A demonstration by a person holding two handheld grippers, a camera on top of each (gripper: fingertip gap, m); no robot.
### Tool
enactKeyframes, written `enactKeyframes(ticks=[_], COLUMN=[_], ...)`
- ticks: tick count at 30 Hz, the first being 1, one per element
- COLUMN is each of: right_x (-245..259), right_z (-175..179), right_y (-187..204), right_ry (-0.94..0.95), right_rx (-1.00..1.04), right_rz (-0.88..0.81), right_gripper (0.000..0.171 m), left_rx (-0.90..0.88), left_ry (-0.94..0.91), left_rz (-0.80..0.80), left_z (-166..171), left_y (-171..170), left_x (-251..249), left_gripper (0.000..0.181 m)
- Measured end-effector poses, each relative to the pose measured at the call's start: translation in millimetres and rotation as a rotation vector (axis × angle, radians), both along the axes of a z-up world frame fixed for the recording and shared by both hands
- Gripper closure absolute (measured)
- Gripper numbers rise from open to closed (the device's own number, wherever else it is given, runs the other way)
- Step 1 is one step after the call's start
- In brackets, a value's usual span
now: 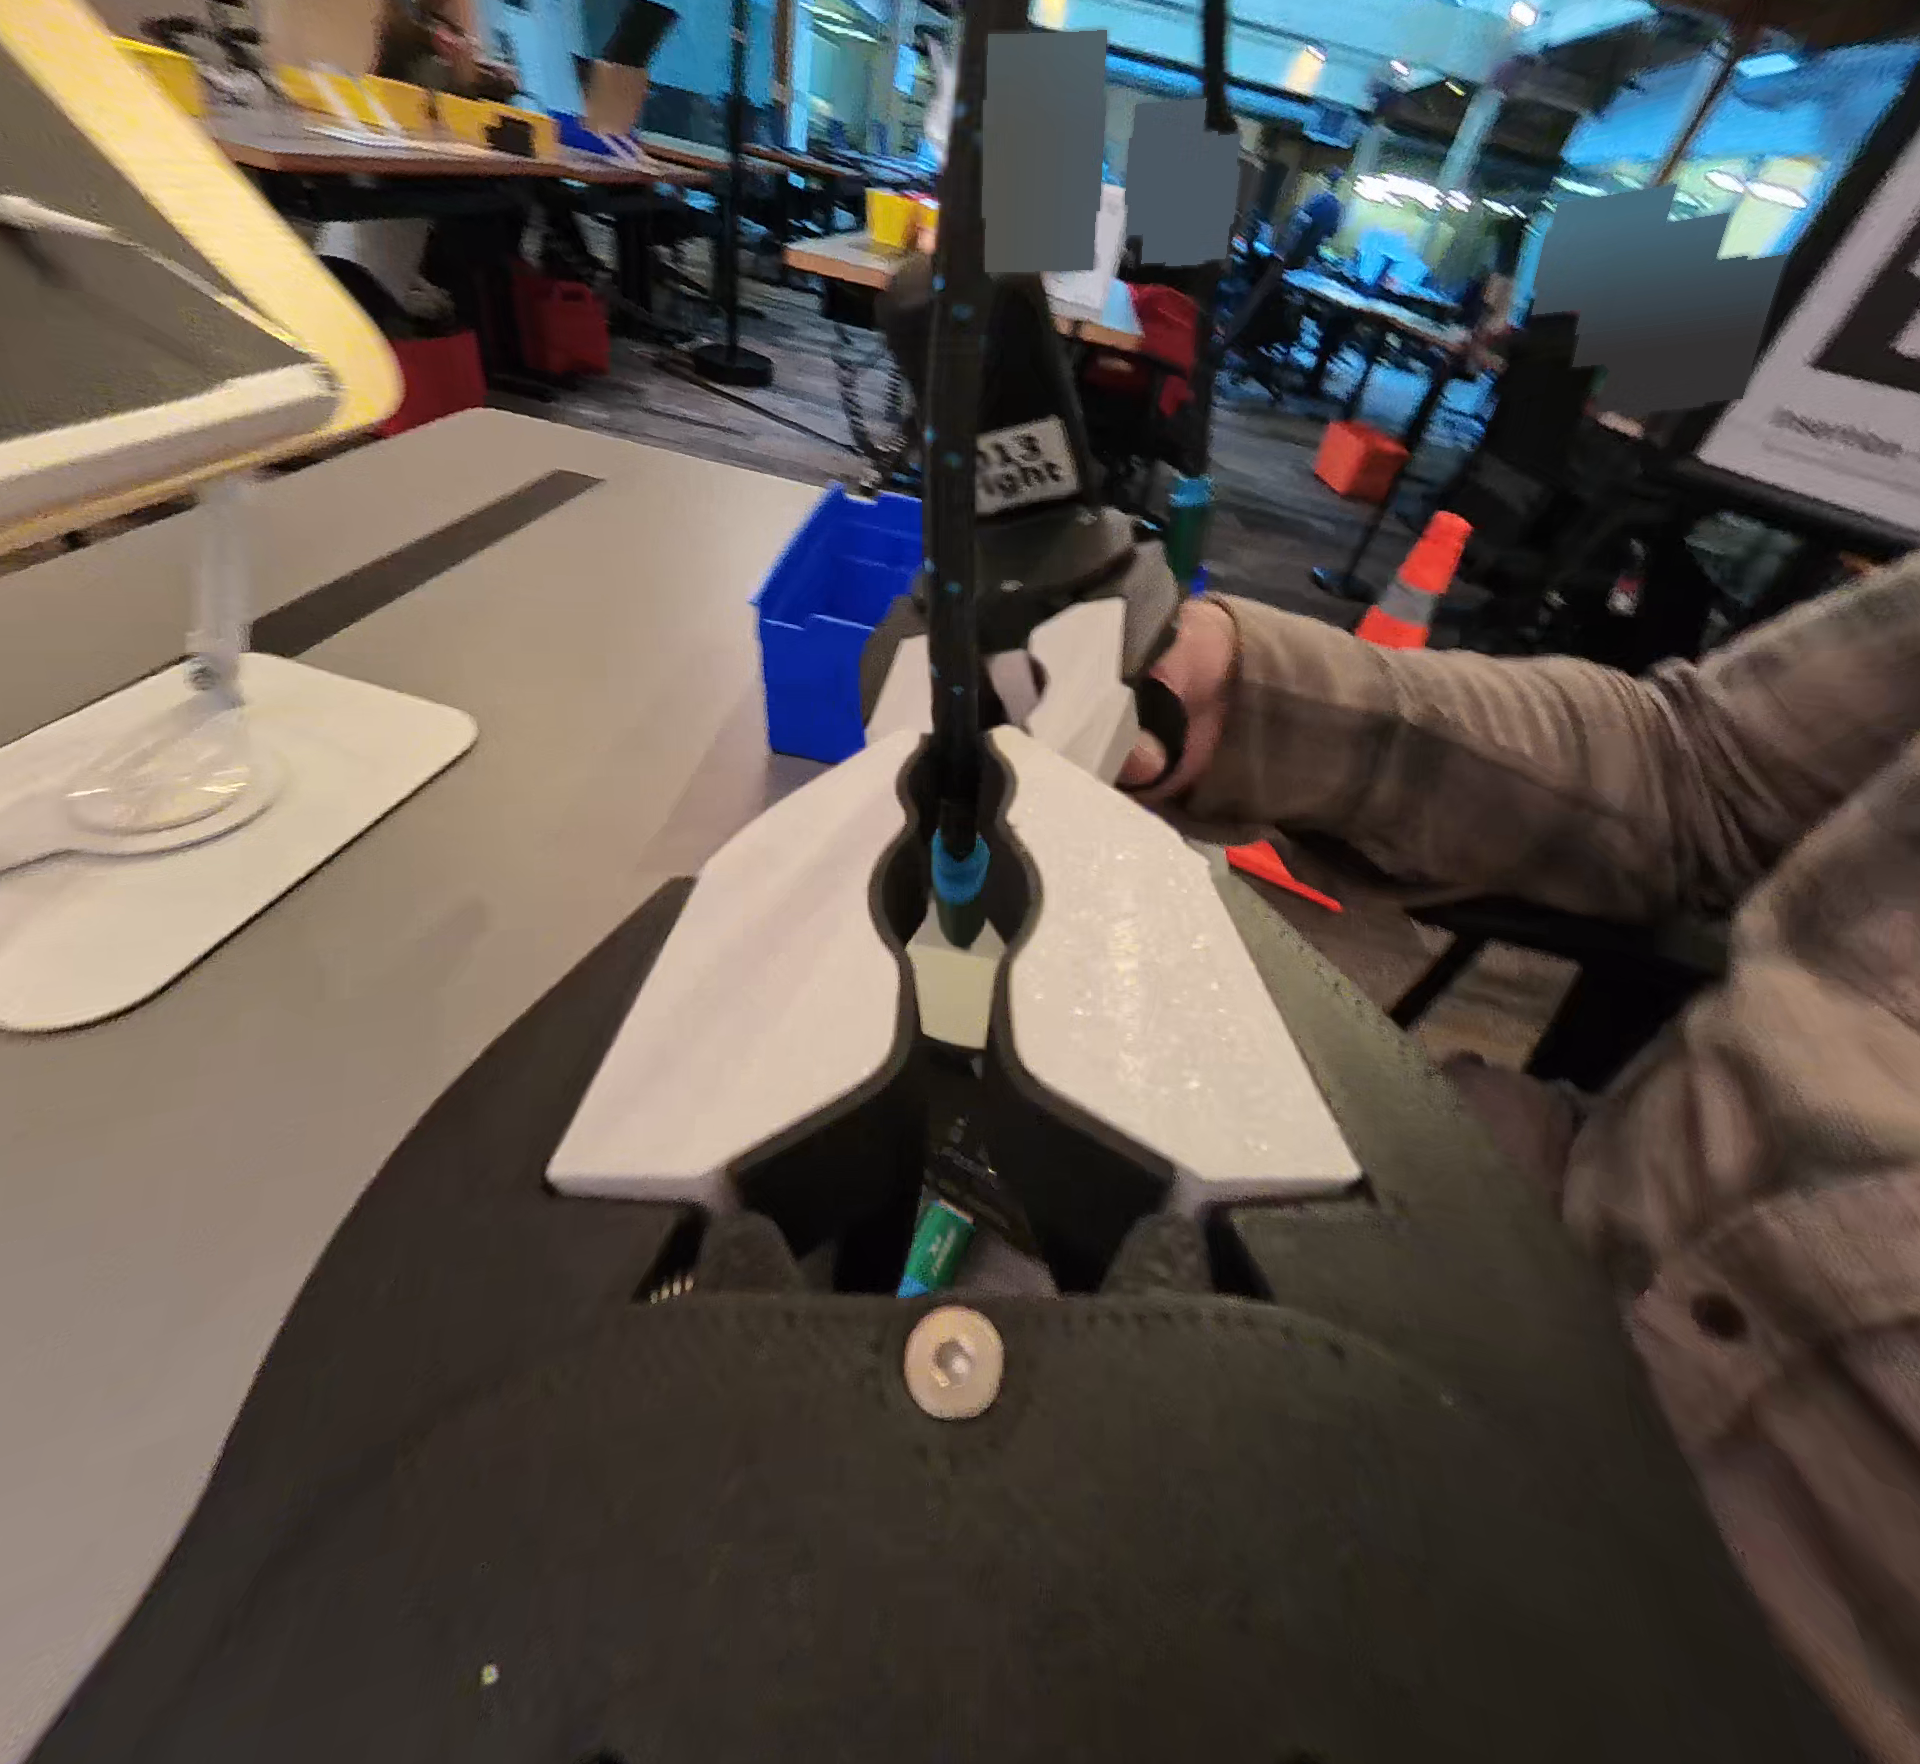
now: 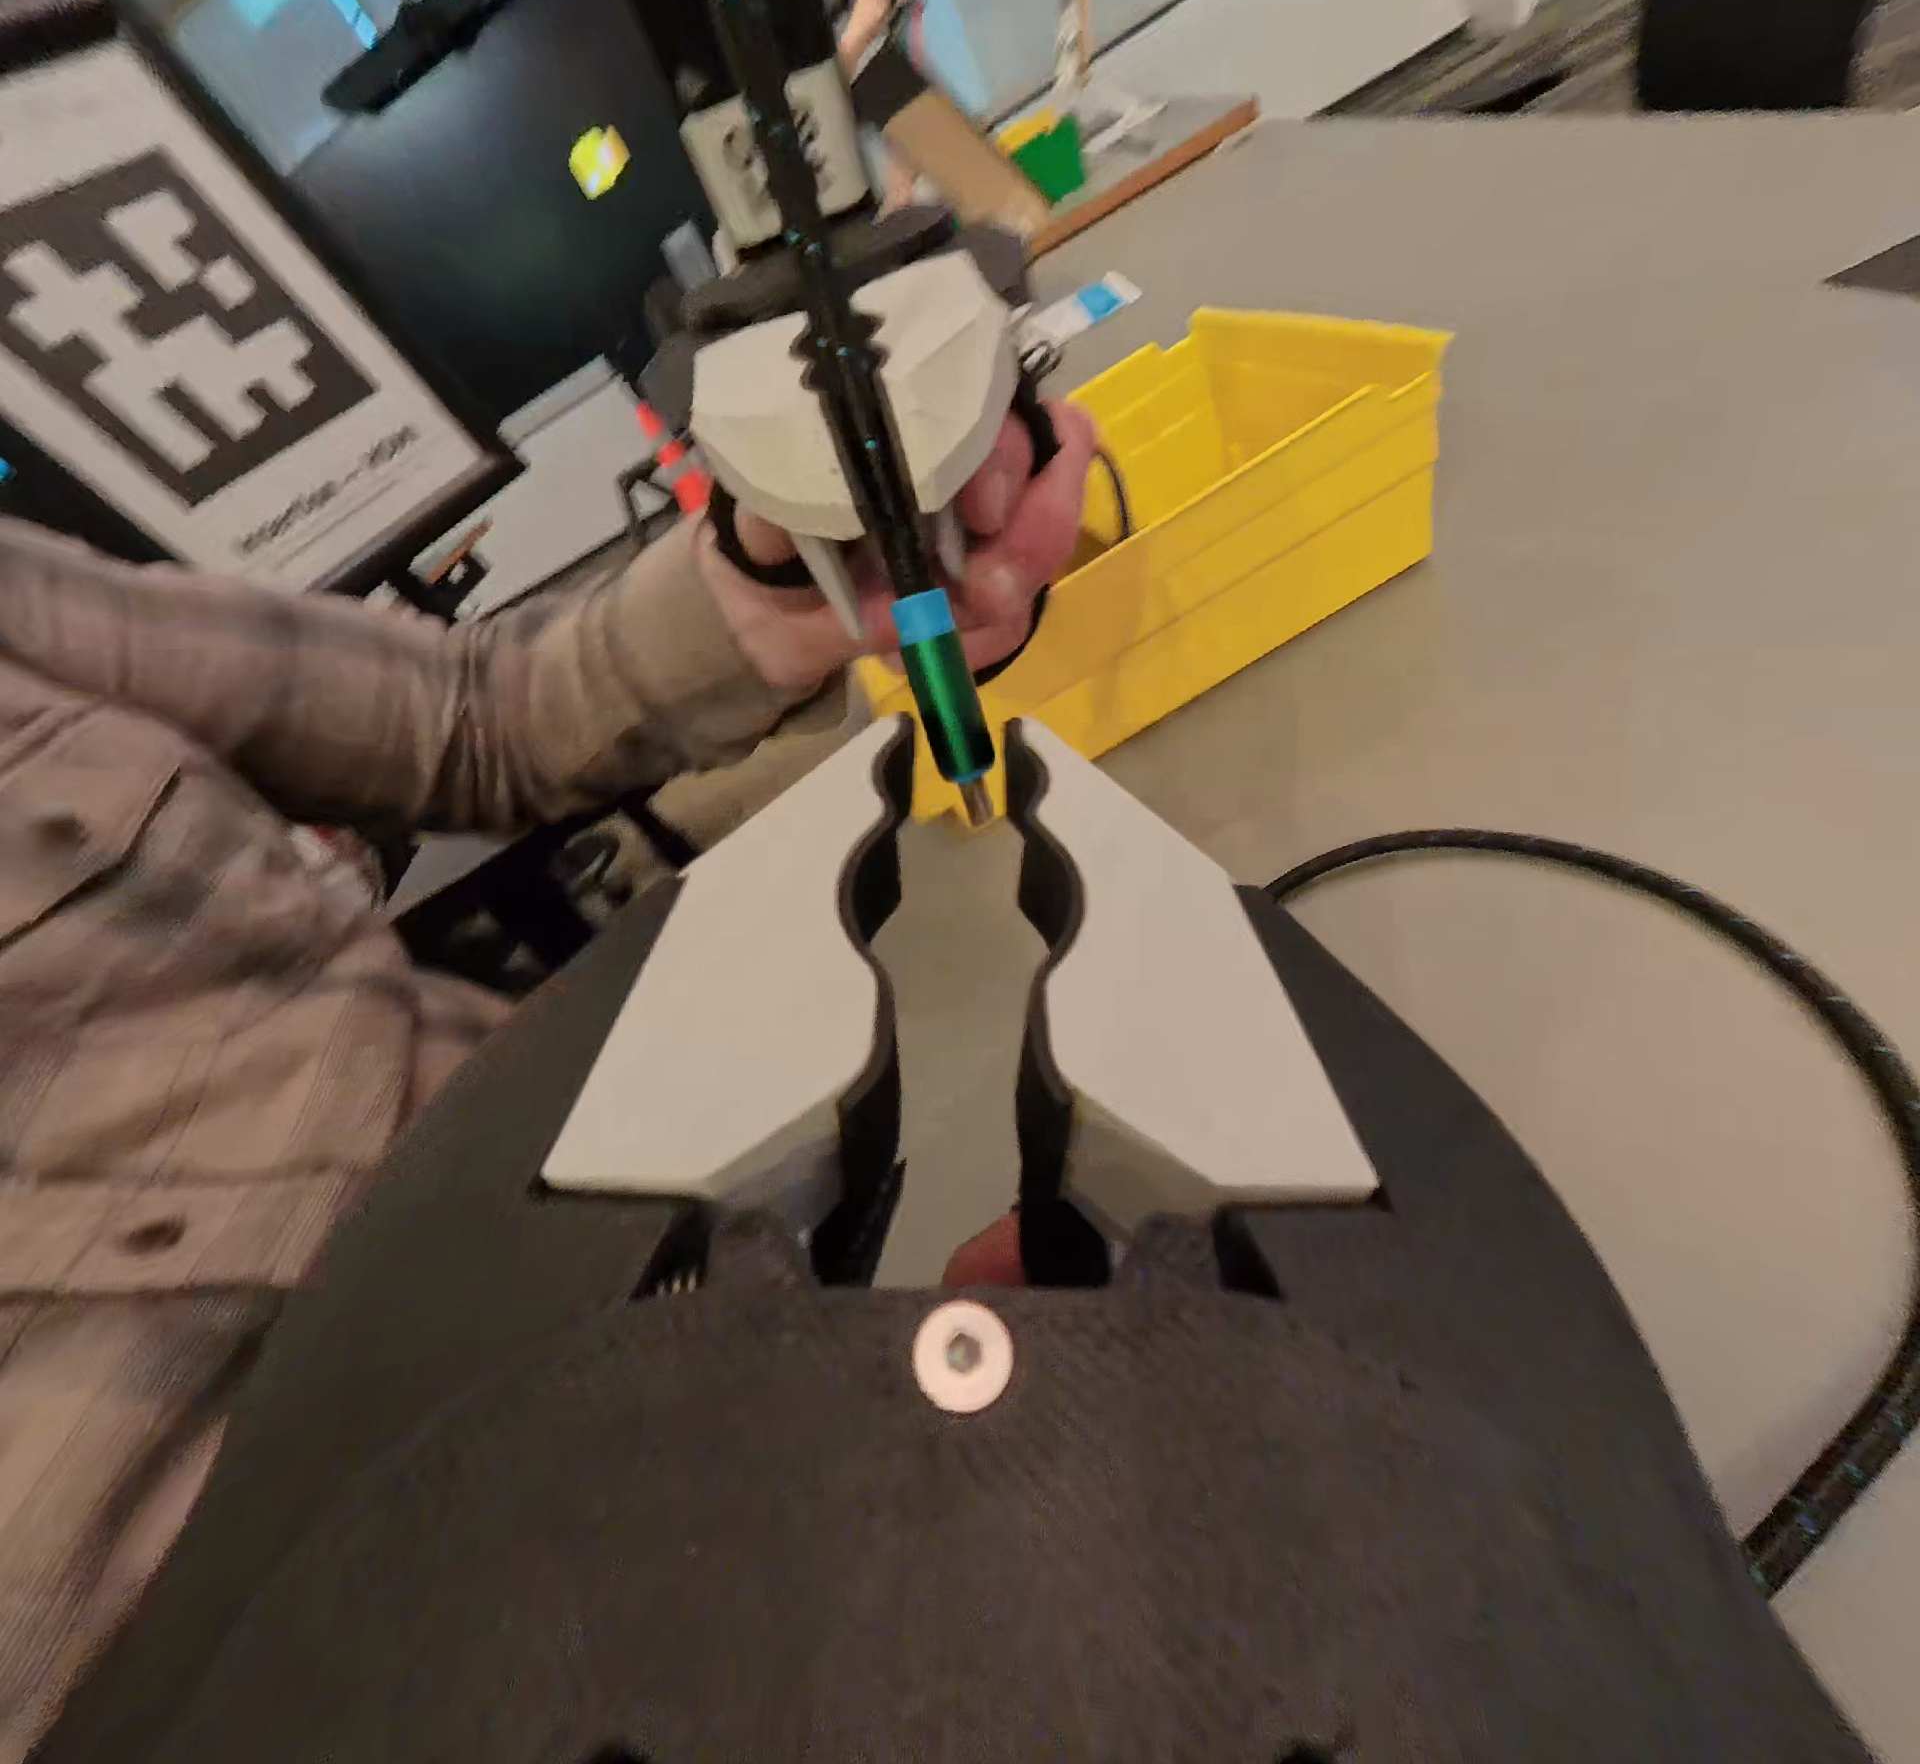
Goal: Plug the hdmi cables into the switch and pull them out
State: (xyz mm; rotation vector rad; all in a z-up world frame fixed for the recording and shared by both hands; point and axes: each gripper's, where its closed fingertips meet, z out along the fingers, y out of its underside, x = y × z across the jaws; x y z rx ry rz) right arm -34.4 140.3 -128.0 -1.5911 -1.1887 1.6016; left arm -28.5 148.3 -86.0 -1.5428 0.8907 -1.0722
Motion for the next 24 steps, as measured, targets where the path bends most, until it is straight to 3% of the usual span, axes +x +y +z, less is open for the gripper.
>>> enactKeyframes(ticks=[3, 10, 12, 16, 22, 24], right_x=[-1.1, -4.4, 7.3, 49.6, 104.0, 116.7], right_z=[-5.5, -37.9, -46.3, -53.4, -30.5, -14.5], right_y=[16.9, 43.3, 64.2, 106.5, 141.1, 147.7], right_ry=[-0.006, -0.136, -0.196, -0.414, -0.537, -0.491], right_rx=[0.015, 0.094, 0.097, 0.309, 0.456, 0.478], right_rz=[-0.104, -0.286, -0.401, -0.645, -0.873, -0.948], right_gripper=[0.132, 0.11, 0.116, 0.122, 0.132, 0.134], left_rx=[-0.066, -0.108, -0.107, -0.088, -0.089, -0.093], left_ry=[-0.109, -0.286, -0.309, -0.312, -0.315, -0.32], left_rz=[0.099, 0.259, 0.276, 0.317, 0.372, 0.401], left_z=[12.3, 32.5, 37.9, 42.7, 44.7, 44.5], left_y=[15.1, 33.8, 35.2, 37.4, 44.4, 47.1], left_x=[-13.7, -40.9, -47.6, -59.0, -75.1, -80.0], left_gripper=[0.176, 0.176, 0.176, 0.176, 0.175, 0.176])
